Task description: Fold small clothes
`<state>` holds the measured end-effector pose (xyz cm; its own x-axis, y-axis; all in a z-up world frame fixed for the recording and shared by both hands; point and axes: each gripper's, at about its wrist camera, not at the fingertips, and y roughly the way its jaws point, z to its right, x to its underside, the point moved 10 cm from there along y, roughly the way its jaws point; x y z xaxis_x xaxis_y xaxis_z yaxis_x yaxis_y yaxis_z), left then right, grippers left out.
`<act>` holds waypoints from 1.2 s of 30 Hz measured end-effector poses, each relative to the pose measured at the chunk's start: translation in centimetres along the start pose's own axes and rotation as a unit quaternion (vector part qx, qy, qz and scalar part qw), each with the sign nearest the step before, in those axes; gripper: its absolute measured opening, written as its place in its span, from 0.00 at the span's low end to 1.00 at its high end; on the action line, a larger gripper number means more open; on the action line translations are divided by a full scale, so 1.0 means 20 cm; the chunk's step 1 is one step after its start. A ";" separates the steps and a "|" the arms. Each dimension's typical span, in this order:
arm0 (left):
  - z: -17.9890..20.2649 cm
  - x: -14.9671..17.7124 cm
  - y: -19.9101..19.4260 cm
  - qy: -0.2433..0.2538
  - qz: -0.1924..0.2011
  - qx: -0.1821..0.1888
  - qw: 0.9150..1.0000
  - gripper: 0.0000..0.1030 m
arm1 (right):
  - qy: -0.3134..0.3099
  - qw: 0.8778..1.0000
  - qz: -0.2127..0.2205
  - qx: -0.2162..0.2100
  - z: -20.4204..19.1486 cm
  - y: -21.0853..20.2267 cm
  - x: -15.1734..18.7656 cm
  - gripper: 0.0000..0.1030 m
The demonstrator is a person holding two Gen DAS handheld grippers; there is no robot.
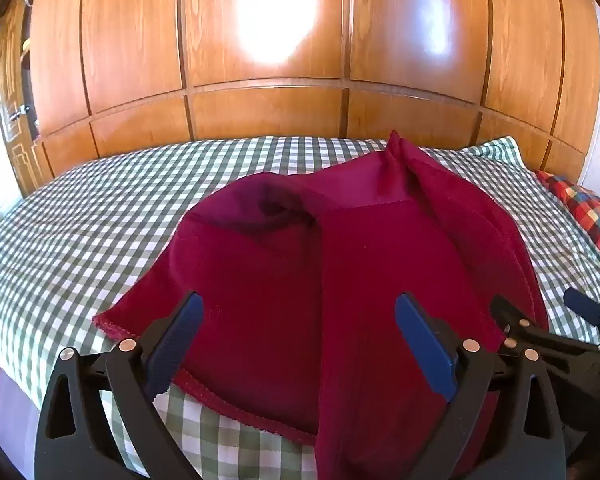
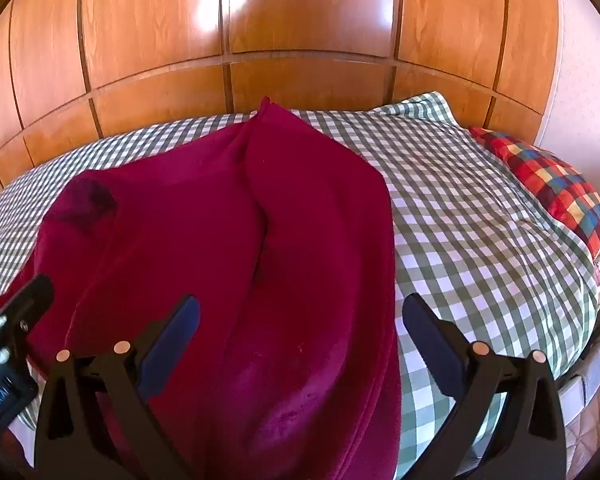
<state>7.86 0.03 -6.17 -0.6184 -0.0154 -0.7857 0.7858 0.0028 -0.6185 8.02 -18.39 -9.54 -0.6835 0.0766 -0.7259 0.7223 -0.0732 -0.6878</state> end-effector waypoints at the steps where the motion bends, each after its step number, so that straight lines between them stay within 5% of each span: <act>1: 0.00 0.00 0.00 0.006 0.003 -0.003 1.000 0.93 | -0.002 1.000 -0.002 0.000 0.00 0.01 0.01 0.98; 36: 0.07 0.03 -0.02 0.025 -0.009 0.018 0.999 0.93 | 0.015 1.000 -0.005 0.007 0.06 -0.02 -0.01 0.98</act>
<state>7.17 -1.30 -6.39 -0.6311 0.0355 -0.7749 0.7742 -0.0336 -0.6321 7.85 -19.65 -9.10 -0.6869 0.1064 -0.7190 0.7141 -0.0854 -0.6948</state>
